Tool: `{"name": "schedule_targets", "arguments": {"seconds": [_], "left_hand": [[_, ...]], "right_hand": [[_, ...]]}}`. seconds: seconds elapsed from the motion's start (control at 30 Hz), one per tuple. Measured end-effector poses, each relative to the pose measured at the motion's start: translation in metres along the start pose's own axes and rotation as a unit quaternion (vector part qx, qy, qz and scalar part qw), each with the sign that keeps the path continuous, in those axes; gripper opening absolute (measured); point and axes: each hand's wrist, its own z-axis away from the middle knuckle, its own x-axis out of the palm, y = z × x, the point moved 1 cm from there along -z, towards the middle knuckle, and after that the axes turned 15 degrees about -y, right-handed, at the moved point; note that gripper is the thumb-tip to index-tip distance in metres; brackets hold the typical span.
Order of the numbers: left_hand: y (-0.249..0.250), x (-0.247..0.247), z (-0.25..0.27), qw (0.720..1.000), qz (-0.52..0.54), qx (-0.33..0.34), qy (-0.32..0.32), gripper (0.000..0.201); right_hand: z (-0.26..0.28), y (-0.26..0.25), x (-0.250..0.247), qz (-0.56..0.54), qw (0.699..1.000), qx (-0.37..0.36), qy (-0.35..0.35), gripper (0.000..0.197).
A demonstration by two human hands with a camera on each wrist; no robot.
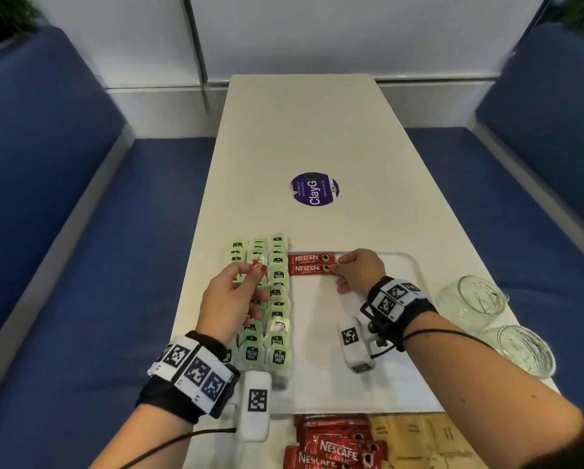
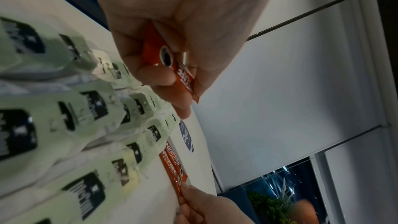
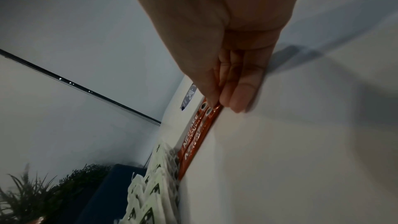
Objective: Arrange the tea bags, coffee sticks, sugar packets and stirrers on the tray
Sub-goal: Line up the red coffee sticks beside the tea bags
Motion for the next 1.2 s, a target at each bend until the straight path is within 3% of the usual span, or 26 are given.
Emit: {"name": "schedule_targets", "arguments": {"seconds": [0.17, 0.27, 0.47, 0.6, 0.7, 0.77, 0.9, 1.03, 1.1, 1.2], "left_hand": [[0.007, 0.009, 0.005, 0.995, 0.062, -0.055, -0.055, 0.05], [0.012, 0.014, 0.009, 0.986, 0.112, -0.079, -0.099, 0.073], [0.025, 0.034, 0.021, 0.985, 0.055, -0.084, -0.143, 0.082], [0.035, 0.044, 0.033, 0.984, 0.002, -0.072, -0.166, 0.071], [0.034, 0.042, 0.041, 0.98, -0.037, -0.036, -0.192, 0.04], [0.032, 0.039, 0.045, 0.971, -0.117, -0.018, -0.207, 0.024], [0.034, 0.038, 0.055, 0.945, -0.243, -0.002, -0.221, 0.017], [0.037, 0.046, 0.062, 0.96, -0.177, -0.001, -0.216, 0.016], [0.036, 0.051, 0.065, 0.979, -0.091, 0.008, -0.181, 0.016], [0.03, 0.056, 0.066, 0.99, 0.065, 0.023, -0.121, 0.014]], "right_hand": [[0.006, 0.002, -0.003, -0.016, 1.0, -0.015, 0.016, 0.024], [0.028, -0.006, -0.003, -0.024, 0.997, -0.063, 0.036, 0.015], [0.1, -0.032, 0.012, -0.035, 0.978, -0.152, -0.137, 0.026], [0.122, -0.029, 0.018, 0.011, 0.97, -0.181, -0.164, 0.02], [0.131, -0.027, 0.014, 0.009, 0.972, -0.195, -0.134, 0.017], [0.137, -0.029, 0.01, 0.013, 0.971, -0.209, -0.119, 0.013], [0.148, -0.035, 0.006, 0.064, 0.965, -0.227, -0.115, 0.012], [0.159, -0.039, 0.008, 0.085, 0.959, -0.249, -0.108, 0.014], [0.164, -0.037, 0.008, 0.068, 0.96, -0.256, -0.088, 0.018], [0.169, -0.026, 0.006, 0.022, 0.973, -0.212, -0.087, 0.024]]}}
